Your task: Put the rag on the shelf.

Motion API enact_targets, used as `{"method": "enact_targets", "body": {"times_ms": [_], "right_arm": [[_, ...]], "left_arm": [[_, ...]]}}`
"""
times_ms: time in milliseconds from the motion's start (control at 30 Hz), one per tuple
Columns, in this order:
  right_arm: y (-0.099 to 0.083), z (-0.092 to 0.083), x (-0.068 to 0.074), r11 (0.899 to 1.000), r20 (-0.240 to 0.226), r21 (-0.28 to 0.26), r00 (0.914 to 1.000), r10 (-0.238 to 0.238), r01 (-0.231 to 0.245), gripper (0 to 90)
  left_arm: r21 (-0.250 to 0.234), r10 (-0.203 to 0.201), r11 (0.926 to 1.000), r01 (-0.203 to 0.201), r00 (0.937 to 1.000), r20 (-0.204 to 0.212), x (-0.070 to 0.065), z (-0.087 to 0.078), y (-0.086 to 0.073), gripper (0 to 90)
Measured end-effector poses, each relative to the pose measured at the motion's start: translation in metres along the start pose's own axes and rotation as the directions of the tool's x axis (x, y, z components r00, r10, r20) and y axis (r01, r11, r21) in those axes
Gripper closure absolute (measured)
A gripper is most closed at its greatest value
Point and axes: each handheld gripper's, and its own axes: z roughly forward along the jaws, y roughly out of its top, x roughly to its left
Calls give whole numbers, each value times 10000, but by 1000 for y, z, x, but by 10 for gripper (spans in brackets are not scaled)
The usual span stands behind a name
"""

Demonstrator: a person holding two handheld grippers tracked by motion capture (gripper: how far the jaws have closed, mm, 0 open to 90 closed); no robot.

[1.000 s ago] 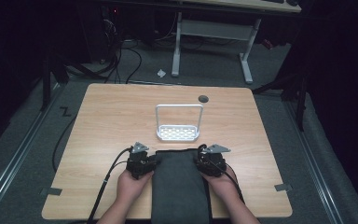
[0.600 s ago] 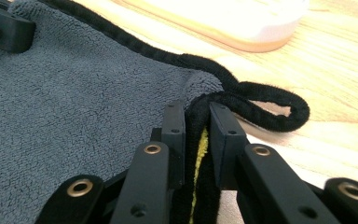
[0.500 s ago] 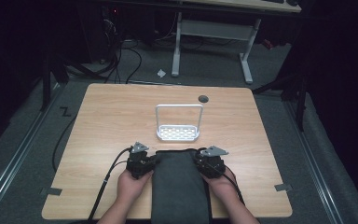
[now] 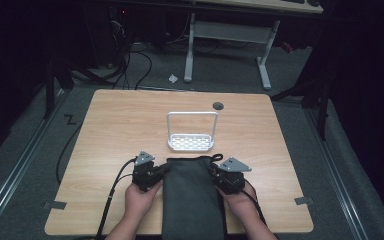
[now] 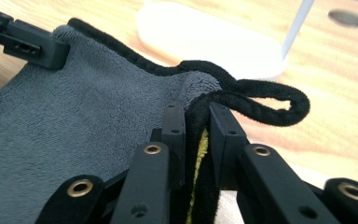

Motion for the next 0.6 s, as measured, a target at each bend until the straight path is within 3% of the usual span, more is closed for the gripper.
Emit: {"method": "enact_targets", "body": {"times_ms": [100, 333, 600], "right_arm": [[3, -3, 1, 9998, 31, -126, 9999, -119, 119, 786], [6, -4, -4, 9997, -5, -261, 10000, 24, -24, 785], [10, -8, -4, 9985, 62, -543, 10000, 19, -15, 786]], "left_arm": [[-264, 240, 9994, -240, 9997, 16, -4, -7, 8, 847], [-391, 725, 9966, -722, 9973, 64, -9, -11, 21, 846], [-807, 755, 9939, -755, 9971, -35, -12, -17, 31, 850]]}}
